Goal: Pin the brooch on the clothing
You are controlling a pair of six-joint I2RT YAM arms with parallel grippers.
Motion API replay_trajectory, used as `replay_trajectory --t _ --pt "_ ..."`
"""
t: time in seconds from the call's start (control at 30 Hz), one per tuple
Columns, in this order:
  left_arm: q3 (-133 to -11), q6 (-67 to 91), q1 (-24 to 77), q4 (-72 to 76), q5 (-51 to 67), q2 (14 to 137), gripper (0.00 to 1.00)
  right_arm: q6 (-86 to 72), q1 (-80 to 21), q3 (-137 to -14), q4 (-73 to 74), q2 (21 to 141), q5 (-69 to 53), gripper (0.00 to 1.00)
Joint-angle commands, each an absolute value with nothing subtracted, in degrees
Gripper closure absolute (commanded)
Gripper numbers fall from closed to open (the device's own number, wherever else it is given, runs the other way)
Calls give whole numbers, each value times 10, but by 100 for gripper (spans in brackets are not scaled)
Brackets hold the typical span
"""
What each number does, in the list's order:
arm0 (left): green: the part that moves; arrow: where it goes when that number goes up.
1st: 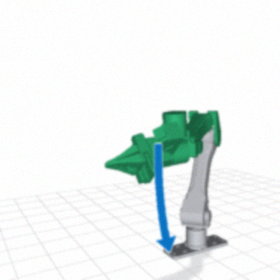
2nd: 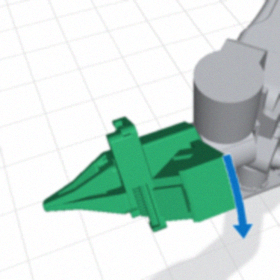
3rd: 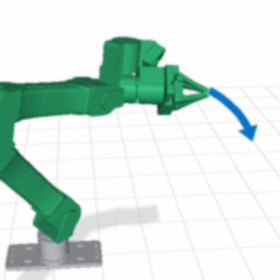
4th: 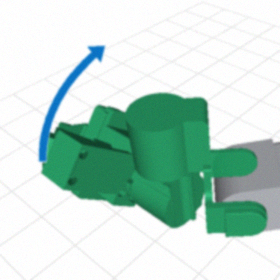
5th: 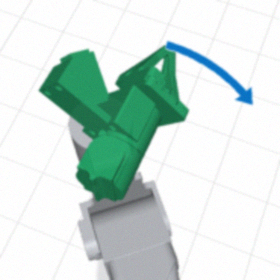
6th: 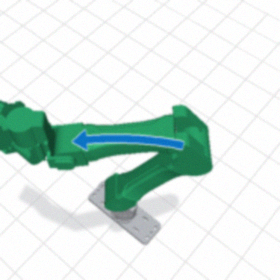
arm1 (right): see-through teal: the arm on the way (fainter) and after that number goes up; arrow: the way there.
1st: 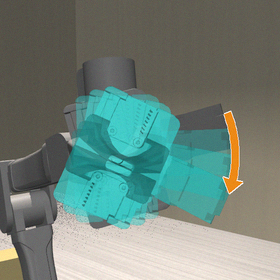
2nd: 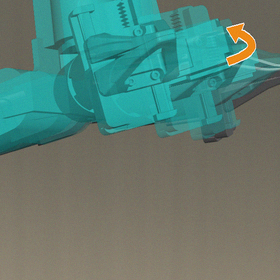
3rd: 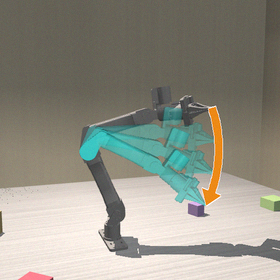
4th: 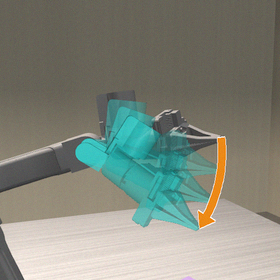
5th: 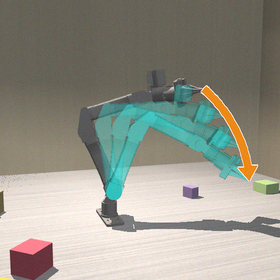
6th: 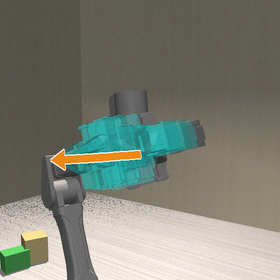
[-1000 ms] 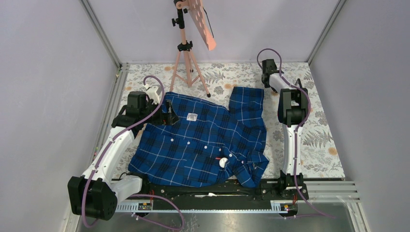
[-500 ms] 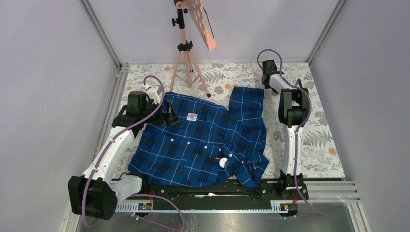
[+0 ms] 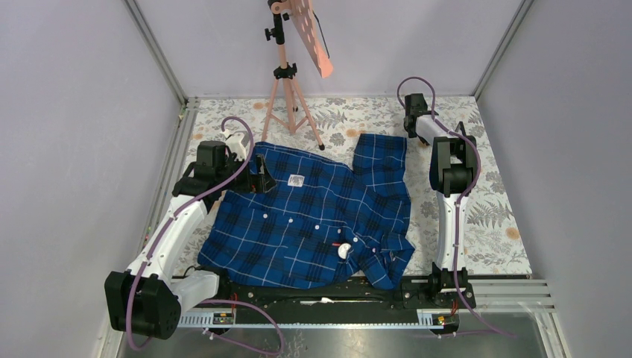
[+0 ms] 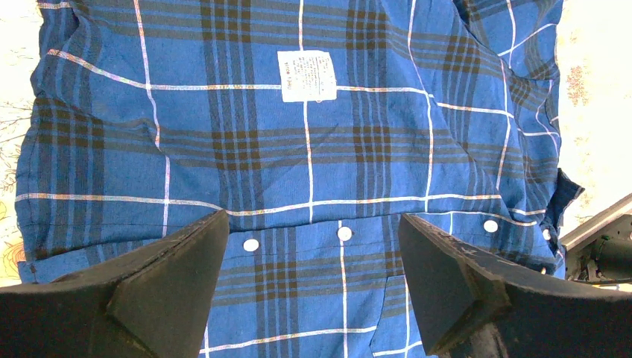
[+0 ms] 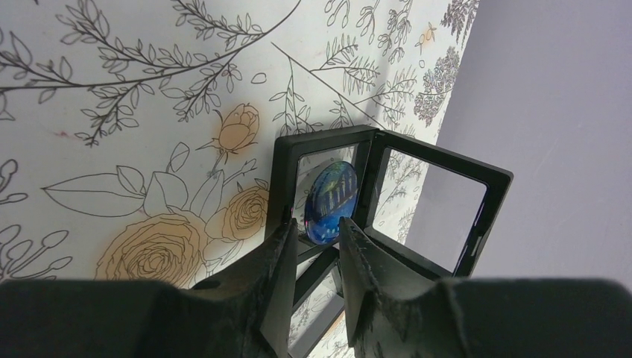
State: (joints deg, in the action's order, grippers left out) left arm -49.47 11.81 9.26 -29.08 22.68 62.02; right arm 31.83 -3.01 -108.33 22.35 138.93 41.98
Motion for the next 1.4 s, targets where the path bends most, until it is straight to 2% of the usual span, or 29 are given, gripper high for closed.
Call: replay_trajectory --t 0.0,0.97,1.37 --pt "-502 112 89 -275 237 616 9 315 -27 -1078 215 1351 433 67" --pt "-503 113 89 -275 241 620 9 337 -18 -1090 200 1393 418 69" --pt "-504 113 89 -275 240 621 9 360 -18 -1062 135 1389 430 91"
